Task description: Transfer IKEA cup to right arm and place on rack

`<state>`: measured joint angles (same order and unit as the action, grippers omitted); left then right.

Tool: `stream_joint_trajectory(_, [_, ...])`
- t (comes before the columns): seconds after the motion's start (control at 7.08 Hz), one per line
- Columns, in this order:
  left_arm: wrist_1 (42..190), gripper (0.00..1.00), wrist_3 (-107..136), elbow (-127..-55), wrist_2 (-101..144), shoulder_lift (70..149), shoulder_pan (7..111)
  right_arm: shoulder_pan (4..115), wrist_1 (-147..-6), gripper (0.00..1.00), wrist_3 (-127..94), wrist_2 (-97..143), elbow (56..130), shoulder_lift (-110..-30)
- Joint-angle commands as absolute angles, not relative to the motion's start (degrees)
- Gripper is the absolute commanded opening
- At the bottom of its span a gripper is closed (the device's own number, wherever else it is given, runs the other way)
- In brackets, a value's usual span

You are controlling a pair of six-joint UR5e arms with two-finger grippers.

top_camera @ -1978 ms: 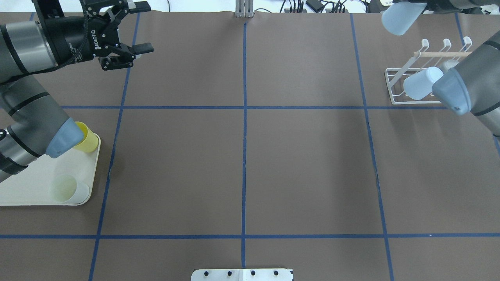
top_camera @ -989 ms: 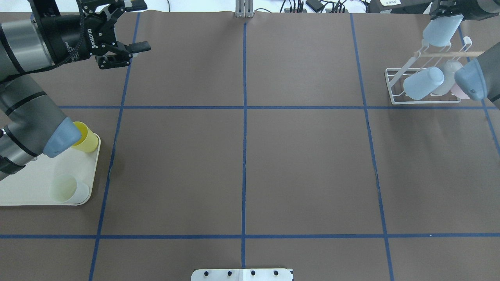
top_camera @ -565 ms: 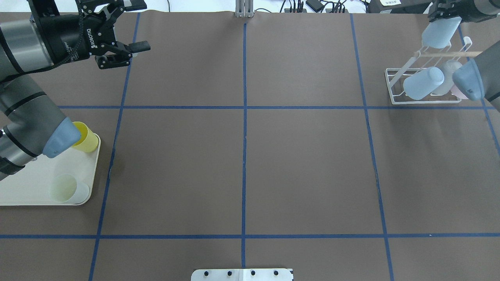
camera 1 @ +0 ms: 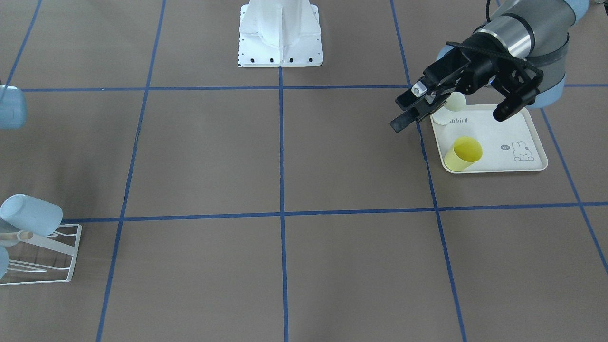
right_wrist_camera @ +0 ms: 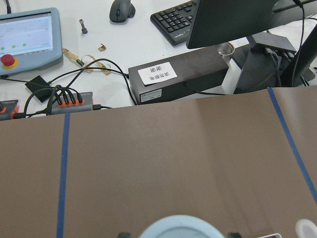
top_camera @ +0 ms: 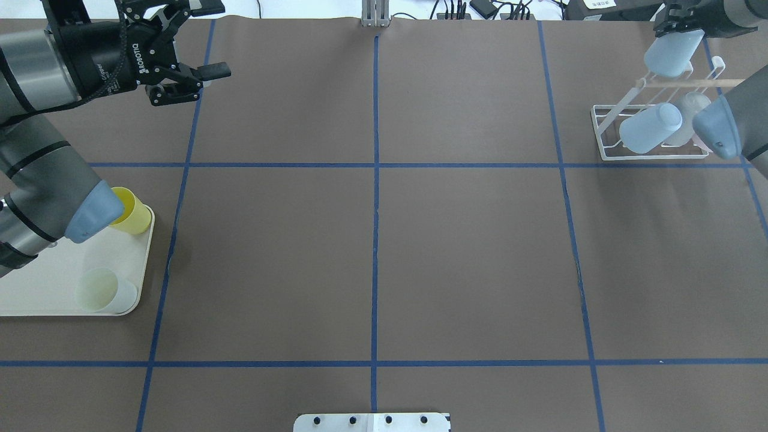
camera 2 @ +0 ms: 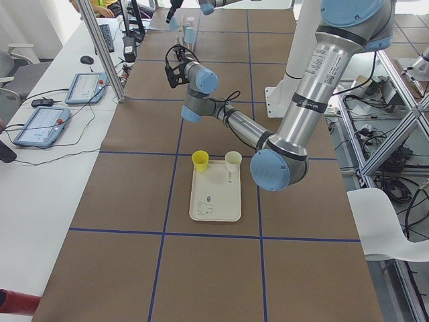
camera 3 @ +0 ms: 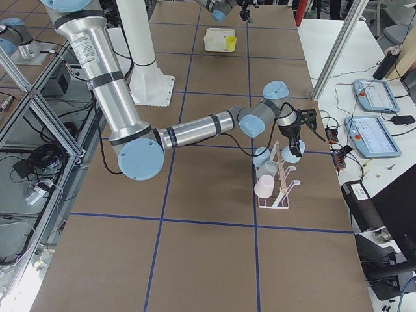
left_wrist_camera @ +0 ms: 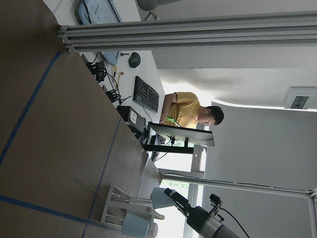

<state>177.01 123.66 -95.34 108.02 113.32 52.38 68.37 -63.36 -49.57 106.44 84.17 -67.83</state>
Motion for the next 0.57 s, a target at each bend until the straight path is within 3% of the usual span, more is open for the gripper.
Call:
stream_joint_trajectory(0.0, [177.01, 0.99, 123.66, -95.54, 108.10, 113.29, 52.38, 68.12, -62.41, 0.10, -49.57, 106.44, 83.50, -68.03])
stream_joint_trajectory(0.14, [177.01, 0.99, 123.66, -95.54, 108.11, 112.86, 52.38, 67.85, -59.71, 0.76, -49.74, 106.35, 81.93, -68.11])
stream_joint_trajectory(0.28, [177.01, 0.99, 123.66, -95.62, 108.11, 112.59, 52.38, 67.59, -55.76, 1.00, -51.75, 106.43, 79.91, -68.38])
stream_joint_trajectory(0.42, [177.01, 0.99, 123.58, -95.62, 108.11, 112.59, 52.38, 67.07, -52.85, 1.00, -52.55, 106.35, 78.94, -68.90])
